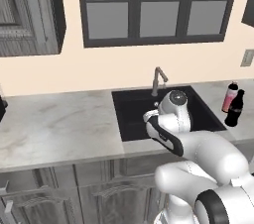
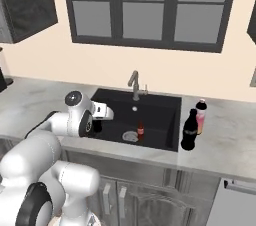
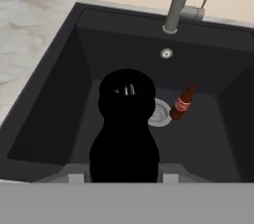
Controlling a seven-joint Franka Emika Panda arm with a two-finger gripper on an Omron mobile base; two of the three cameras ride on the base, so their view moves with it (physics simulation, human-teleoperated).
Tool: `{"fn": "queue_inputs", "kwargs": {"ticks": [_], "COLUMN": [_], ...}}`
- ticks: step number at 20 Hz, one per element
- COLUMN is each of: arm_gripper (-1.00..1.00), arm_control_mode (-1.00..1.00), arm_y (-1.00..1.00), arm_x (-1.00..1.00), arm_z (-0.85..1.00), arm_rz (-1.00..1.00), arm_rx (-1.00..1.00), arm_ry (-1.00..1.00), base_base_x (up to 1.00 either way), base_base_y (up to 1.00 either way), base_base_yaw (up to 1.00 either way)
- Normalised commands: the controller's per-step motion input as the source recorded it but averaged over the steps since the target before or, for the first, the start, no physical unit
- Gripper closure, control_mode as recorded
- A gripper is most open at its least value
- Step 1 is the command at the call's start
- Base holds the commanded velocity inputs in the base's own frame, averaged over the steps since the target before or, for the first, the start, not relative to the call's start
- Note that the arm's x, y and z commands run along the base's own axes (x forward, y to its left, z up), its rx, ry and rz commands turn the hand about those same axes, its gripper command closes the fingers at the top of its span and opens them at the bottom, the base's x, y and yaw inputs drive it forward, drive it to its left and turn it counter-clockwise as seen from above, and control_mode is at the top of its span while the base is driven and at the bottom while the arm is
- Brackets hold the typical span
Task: Place the large bottle from the dining counter next to the other large bottle outside the sink, and place the small bottle from the dining counter next to the other small bottle inside the sink.
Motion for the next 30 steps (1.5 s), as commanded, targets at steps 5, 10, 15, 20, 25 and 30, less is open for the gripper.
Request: {"fn": "queue_inputs", "kwargs": {"ticks": [5,10,15,20,25,30], "arm_gripper": [1.00,1.00,1.00,1.00,1.00,1.00], "arm_control_mode": [1.00,1.00,1.00,1.00,1.00,-1.00], "arm_y": [0.00,0.00,0.00,0.00,0.00,0.00], "arm_x": [0.00,0.00,0.00,0.00,0.00,0.00], "arm_z": [0.00,0.00,0.00,0.00,0.00,-0.04], "arm_rz": [0.00,0.00,0.00,0.00,0.00,0.00], "arm_rx": [0.00,0.00,0.00,0.00,0.00,0.00], "arm_ry": [0.00,0.00,0.00,0.00,0.00,0.00], "base_base_x": [0.39,0.31,0.21,0.01,0.04,0.00], "base_base_y": [0.06,0.05,0.02,0.00,0.00,0.00], "base_base_yaw": [-0.03,-0.03,-0.01,0.00,0.00,0.00]}}
